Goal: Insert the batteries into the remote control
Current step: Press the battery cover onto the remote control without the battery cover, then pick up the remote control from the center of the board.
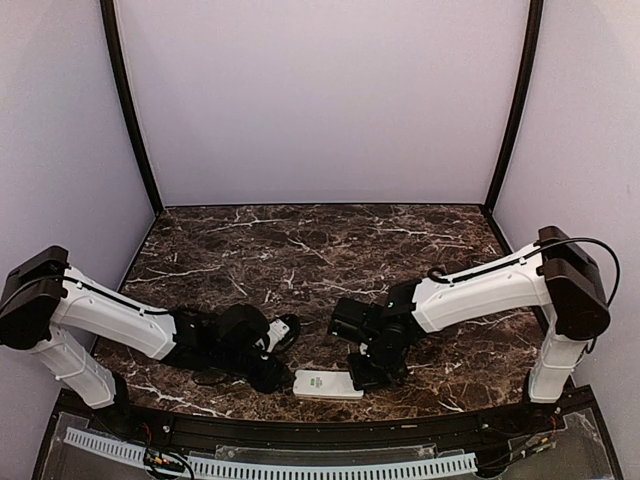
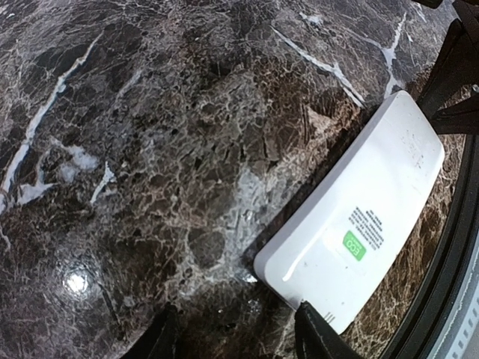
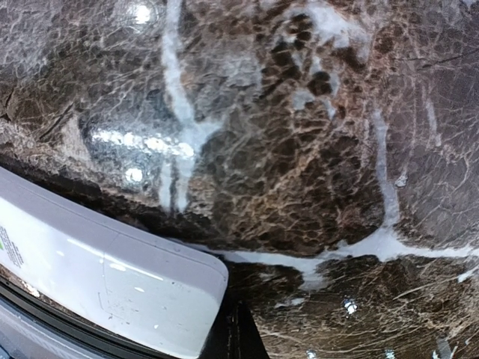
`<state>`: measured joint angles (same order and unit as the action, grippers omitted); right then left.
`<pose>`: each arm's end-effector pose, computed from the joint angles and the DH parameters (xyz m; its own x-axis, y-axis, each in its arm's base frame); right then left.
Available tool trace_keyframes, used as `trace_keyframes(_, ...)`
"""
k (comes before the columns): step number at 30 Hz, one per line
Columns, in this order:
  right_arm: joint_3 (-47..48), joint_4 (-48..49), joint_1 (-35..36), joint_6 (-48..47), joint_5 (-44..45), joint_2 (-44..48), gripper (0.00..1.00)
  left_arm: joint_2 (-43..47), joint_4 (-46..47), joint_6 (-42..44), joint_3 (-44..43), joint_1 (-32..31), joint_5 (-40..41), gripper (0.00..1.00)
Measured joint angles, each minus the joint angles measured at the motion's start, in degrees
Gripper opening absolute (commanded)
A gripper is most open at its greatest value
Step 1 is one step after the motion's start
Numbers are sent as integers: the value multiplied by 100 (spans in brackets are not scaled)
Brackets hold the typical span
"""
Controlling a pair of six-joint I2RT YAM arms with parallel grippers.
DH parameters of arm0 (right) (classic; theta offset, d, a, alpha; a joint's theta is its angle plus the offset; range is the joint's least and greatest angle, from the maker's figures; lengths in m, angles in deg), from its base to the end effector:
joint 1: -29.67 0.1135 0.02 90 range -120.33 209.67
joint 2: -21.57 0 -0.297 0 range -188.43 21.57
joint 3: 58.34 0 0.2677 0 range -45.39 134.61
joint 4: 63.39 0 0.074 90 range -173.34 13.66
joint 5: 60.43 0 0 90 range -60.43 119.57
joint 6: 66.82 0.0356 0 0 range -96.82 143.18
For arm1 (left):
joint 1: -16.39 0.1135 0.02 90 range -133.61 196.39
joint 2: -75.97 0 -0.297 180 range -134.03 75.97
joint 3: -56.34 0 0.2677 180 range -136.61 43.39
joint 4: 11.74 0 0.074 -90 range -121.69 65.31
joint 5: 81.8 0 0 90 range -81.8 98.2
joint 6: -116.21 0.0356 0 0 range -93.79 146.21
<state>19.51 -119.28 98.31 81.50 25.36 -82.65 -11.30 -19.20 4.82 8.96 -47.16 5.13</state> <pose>0.1242 0.3246 0.1740 -0.9830 -0.1834 -0.0088 -0.1825 0.9713 0.1528 0.1254 -0.2564 0.1579 -0.6370 0.4628 -0.6165 0.7280 0.6241 -0.2838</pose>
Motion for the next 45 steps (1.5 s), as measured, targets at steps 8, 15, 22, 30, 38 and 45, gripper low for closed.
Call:
trace_keyframes(8, -431, 133, -160, -313, 317, 575, 30, 684, -444, -24, 264, -122, 15, 61)
trace_keyframes(15, -245, 35, -382, -2011, 988, 1473, 99, 2396, -1047, -61, 323, -129, 787, 93)
trace_keyframes(22, 413, 879, 328, -4977, 313, 1110, 92, 3289, -1458, -87, 522, -127, 1445, 96)
trace_keyframes(30, 1473, 861, 417, -6373, 125, -570, 96, 3187, -1735, -83, 518, -127, 1759, 95)
trace_keyframes(38, 1620, 776, 417, -6551, 188, -1169, 79, 3351, -1805, -39, 511, -127, 1843, 95)
trace_keyframes(45, 1735, 719, 417, -6627, 225, -1325, 54, 3906, -1805, -20, 544, -127, 1917, 94)
